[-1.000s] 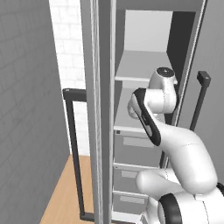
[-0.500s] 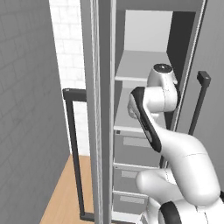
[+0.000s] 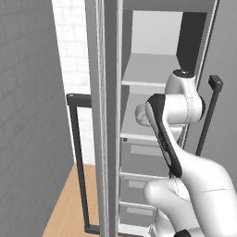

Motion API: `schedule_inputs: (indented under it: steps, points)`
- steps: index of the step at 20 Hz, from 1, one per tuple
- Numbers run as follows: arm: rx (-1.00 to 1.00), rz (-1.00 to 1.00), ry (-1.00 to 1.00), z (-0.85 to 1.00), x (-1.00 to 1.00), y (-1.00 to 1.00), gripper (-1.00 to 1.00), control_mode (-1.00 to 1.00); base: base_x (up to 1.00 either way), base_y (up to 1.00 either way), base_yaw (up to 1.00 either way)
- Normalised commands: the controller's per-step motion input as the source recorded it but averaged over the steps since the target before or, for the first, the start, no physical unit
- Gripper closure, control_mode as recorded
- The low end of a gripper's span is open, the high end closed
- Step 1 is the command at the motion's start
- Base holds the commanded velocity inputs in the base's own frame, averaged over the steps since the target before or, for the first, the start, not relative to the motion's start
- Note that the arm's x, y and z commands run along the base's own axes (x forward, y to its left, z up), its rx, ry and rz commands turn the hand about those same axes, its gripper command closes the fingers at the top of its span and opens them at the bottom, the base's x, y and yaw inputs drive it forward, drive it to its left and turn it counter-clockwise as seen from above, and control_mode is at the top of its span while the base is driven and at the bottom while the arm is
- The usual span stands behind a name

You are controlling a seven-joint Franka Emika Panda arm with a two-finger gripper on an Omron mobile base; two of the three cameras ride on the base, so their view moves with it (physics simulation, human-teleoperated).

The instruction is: Take the meat container that has the fish and place it on the second highest rack of the freezer. Then take the vegetable container that has the eggplant and carrot and place it on the highest rack of the freezer.

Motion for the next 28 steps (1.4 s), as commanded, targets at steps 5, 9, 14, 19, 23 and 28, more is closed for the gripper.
schedule_inputs:
  steps: [5, 9, 14, 19, 23, 28]
  points:
    - [-0.01, 0.0, 0.02, 0.15, -0.82, 0.08, -1.0, -1.0, 0.0, 0.0, 0.0]
    - [0.0, 0.0, 0.0, 0.39, -0.66, 0.0, -1.0, -1.0, 0.0, 0.0, 0.0]
    - [0.0, 0.01, 0.03, 0.27, -0.14, 0.0, -1.0, -1.0, 0.0, 0.0, 0.0]
    - [0.0, 0.0, 0.0, 0.02, 0.0, 0.0, -1.0, 1.0, -0.59, -0.03, 0.01]
    - [0.0, 0.0, 0.0, 0.0, 0.0, 0.0, -1.0, 1.0, -1.0, -0.49, 0.0]
    - [0.0, 0.0, 0.0, 0.0, 0.0, 0.0, -1.0, 1.0, -0.35, -0.9, -0.26]
